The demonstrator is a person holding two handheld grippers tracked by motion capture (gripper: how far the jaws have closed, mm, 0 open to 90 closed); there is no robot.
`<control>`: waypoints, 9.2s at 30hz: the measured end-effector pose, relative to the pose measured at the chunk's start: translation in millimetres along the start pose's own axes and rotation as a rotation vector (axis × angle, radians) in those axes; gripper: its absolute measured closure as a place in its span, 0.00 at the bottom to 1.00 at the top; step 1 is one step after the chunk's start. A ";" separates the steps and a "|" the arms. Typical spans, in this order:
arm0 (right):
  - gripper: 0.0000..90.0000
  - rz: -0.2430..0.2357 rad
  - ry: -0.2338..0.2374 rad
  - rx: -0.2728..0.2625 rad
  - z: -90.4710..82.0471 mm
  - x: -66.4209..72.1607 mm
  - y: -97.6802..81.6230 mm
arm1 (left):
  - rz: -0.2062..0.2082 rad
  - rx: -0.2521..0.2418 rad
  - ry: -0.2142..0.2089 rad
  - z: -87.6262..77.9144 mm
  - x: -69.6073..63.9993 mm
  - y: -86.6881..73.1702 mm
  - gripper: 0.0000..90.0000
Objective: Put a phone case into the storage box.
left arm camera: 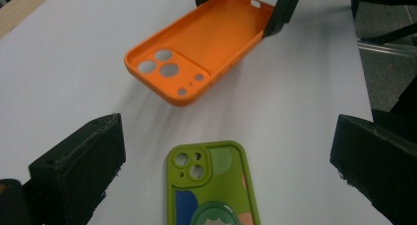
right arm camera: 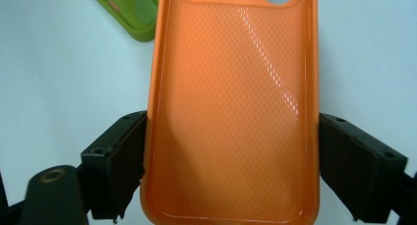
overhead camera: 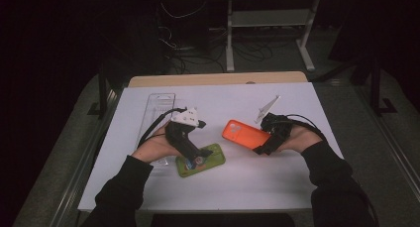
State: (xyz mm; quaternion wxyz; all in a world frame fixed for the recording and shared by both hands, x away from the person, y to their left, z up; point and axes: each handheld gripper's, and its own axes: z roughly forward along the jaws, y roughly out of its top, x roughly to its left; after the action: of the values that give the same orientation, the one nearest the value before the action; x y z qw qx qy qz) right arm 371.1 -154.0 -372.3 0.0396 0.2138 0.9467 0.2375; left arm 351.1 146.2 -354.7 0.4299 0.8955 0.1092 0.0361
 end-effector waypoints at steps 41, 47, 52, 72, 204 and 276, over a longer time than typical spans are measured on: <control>0.17 -0.359 0.159 -0.024 15.7 60.5 37.4 | 0.164 0.145 -0.120 23.9 -21.0 0.7 0.00; 0.17 -0.368 0.165 -0.027 14.8 62.7 38.4 | 0.191 0.199 -0.120 31.4 -24.9 -2.3 0.00; 0.17 -0.372 0.176 -0.027 14.2 63.5 38.4 | 0.210 0.239 -0.121 37.5 -26.8 -5.8 0.00; 0.17 -0.379 0.180 -0.041 11.5 64.3 38.6 | 0.195 0.249 -0.164 37.2 -24.8 -8.8 0.15; 0.00 -0.437 -0.685 -0.165 49.6 76.9 -20.0 | -0.177 0.290 0.152 30.4 -2.4 -19.3 0.18; 0.42 -0.883 -0.978 -0.189 81.9 121.2 20.2 | -0.174 0.250 0.173 24.4 -4.4 -12.4 0.18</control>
State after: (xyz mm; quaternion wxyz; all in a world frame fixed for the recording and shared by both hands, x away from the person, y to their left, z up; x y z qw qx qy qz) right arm 283.6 -51.2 -432.1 0.5767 -0.1151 0.7934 0.1568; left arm 348.6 134.1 -379.6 0.3056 0.9228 0.2264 0.0617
